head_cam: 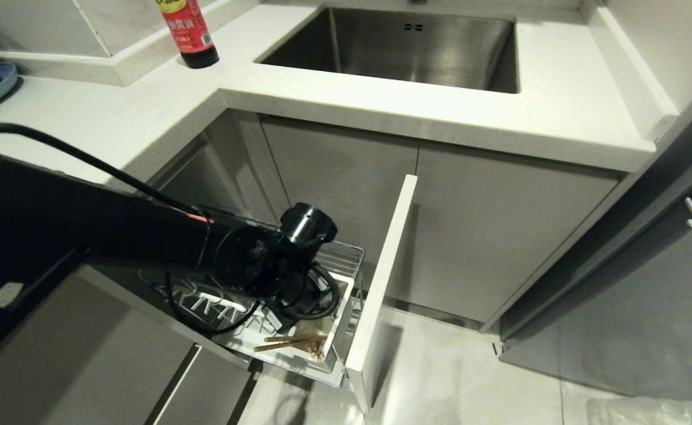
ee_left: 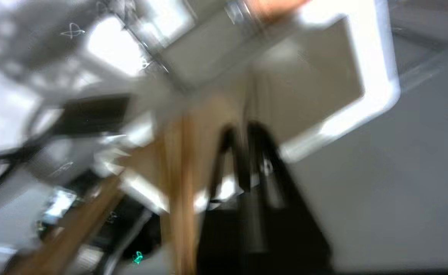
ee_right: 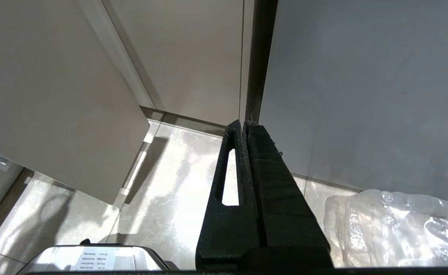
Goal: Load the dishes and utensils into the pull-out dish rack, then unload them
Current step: Take the spoon out of the cupboard
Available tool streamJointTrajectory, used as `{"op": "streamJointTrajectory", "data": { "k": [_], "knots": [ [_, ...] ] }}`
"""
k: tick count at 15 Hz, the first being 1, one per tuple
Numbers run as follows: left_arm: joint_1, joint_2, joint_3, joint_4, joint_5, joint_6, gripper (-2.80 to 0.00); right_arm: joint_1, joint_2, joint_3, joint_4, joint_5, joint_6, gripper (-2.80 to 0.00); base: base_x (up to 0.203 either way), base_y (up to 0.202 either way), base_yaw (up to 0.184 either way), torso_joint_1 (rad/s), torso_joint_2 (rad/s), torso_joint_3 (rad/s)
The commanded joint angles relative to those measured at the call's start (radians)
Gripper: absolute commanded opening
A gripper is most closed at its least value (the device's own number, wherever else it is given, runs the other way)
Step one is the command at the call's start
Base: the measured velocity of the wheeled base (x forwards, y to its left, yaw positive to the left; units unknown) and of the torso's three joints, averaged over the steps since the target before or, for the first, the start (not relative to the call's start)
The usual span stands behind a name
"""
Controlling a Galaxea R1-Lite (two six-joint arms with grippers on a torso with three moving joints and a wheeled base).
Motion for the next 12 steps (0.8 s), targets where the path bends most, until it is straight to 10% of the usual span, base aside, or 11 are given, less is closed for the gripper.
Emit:
{"op": "streamJointTrajectory", "data": {
  "k": [1,12],
  "knots": [
    [0.001,0.0,0.003,0.007,0.004,-0.007,-2.8,0.0,0.0,0.0,0.001,0.0,0.0,-2.8,0.0,0.0,0.0,0.0,0.0,0.0],
    [-0.028,-0.141,-0.093,0.174,0.02,-0.003,-2.8,0.0,0.001,0.0,0.001,0.0,0.0,-2.8,0.0,0.0,0.0,0.0,0.0,0.0]
  ]
}}
